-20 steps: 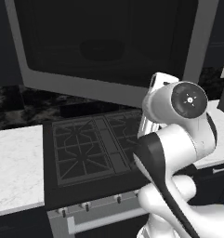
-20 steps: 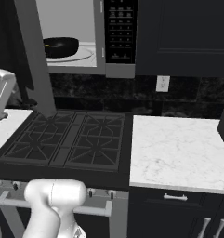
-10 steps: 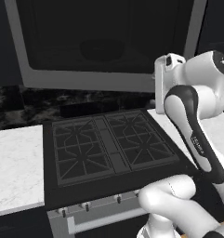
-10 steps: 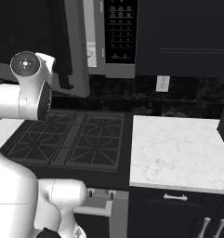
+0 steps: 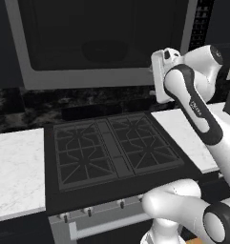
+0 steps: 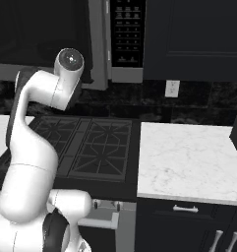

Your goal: Pick the lemon wedge from the sink and place it in the bowl. Then pick the bowl and place it in the microwave. Then close the microwave door and press the start button.

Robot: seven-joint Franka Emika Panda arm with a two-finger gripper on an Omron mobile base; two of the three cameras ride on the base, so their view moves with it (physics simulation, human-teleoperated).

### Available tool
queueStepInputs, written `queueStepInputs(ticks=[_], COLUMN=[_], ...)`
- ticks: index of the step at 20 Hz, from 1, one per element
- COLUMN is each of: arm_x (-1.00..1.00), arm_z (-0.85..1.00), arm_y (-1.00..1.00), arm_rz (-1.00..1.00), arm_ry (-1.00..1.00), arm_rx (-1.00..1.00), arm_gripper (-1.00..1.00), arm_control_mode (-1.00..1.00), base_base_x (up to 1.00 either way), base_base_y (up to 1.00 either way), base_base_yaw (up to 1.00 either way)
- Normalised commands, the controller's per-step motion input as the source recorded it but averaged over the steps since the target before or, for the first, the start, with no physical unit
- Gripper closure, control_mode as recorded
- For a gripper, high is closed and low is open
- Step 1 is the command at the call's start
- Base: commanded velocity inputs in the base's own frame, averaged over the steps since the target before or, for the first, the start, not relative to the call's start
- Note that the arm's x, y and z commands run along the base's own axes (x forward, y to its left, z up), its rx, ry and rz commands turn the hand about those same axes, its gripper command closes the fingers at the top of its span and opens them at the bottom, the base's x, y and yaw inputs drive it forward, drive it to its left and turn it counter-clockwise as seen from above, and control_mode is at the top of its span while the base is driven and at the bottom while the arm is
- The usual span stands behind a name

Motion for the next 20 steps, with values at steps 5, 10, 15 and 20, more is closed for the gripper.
queueStepInputs(ticks=[5, 10, 15, 20], arm_x=[0.99, 0.99, 0.67, -0.51], arm_z=[-0.16, -0.07, 0.0, -0.1], arm_y=[0.0, 0.0, 0.0, 0.03], arm_rz=[0.02, 0.01, 0.02, 0.12], arm_ry=[-0.01, 0.0, 0.0, -0.02], arm_rx=[0.0, 0.0, 0.0, 0.0], arm_gripper=[-1.0, -1.0, -1.0, -1.0], arm_control_mode=[-1.0, -1.0, -1.0, -1.0], base_base_x=[0.0, 0.0, 0.0, 0.0], base_base_y=[0.0, 0.0, 0.0, 0.0], base_base_yaw=[0.0, 0.0, 0.0, 0.0])
